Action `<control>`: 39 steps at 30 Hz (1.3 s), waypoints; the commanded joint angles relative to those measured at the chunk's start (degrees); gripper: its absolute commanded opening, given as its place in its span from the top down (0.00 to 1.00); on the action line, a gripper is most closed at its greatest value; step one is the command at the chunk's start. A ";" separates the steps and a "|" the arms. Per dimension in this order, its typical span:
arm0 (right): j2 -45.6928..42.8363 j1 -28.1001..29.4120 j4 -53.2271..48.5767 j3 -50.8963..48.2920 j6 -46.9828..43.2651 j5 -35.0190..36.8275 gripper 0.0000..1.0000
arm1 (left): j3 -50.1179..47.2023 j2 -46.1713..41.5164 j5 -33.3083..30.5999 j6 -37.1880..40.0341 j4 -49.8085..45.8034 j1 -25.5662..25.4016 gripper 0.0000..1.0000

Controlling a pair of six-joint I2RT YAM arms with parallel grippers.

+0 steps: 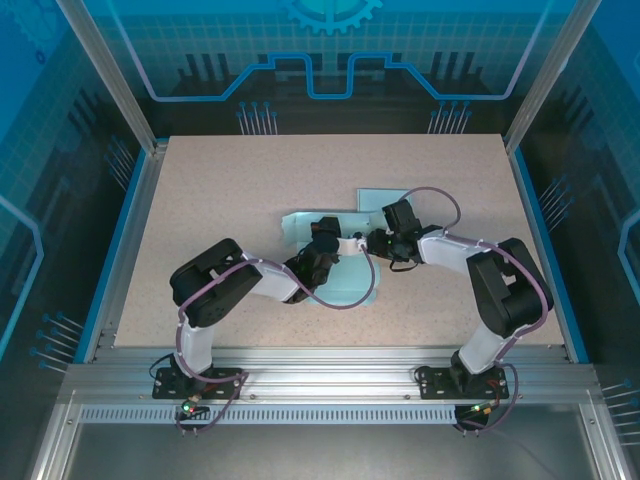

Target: Fold the paper box

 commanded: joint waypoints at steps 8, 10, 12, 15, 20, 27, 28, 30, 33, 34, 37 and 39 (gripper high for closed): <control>-7.61 0.18 6.92 -5.17 2.04 -5.04 0.62 | 1.91 1.08 -0.72 0.70 4.57 -0.24 0.98; -8.52 0.31 9.52 -6.38 3.31 -6.23 0.62 | 2.59 1.54 -1.04 0.70 4.53 -0.32 0.98; -8.90 0.68 11.79 -7.40 4.32 -6.96 0.63 | 3.12 1.79 -1.15 0.78 4.38 -0.49 0.98; -8.74 1.21 13.29 -7.77 5.02 -6.99 0.63 | 3.61 1.99 -1.18 1.00 4.38 -0.69 0.98; -6.16 2.40 15.02 -7.81 5.72 -6.90 0.63 | 3.98 1.65 -1.19 0.37 4.23 -0.79 0.98; -0.03 4.73 17.51 -5.68 6.57 -7.45 0.63 | 4.23 2.64 -0.97 0.74 4.18 -0.94 0.98; 0.46 4.75 17.29 -5.54 6.50 -7.43 0.63 | 4.19 2.77 -0.96 0.94 4.19 -0.94 0.98; 0.39 4.75 16.22 -5.33 6.30 -6.60 0.62 | 3.93 2.95 -0.92 1.37 4.47 -0.86 0.98; -2.40 4.72 13.77 -6.16 5.09 -4.98 0.62 | 3.49 2.95 -0.67 1.90 5.41 -0.69 0.98; -3.95 4.67 12.58 -6.64 4.51 -4.26 0.61 | 3.46 2.95 -0.62 2.13 5.65 -0.52 0.98; -10.29 4.66 8.31 -8.17 2.60 -2.18 0.59 | 3.23 3.09 -0.39 3.19 7.17 -0.01 0.98; -15.14 4.50 4.92 -9.29 1.35 -0.41 0.58 | 3.21 3.13 -0.15 4.15 9.04 0.28 0.98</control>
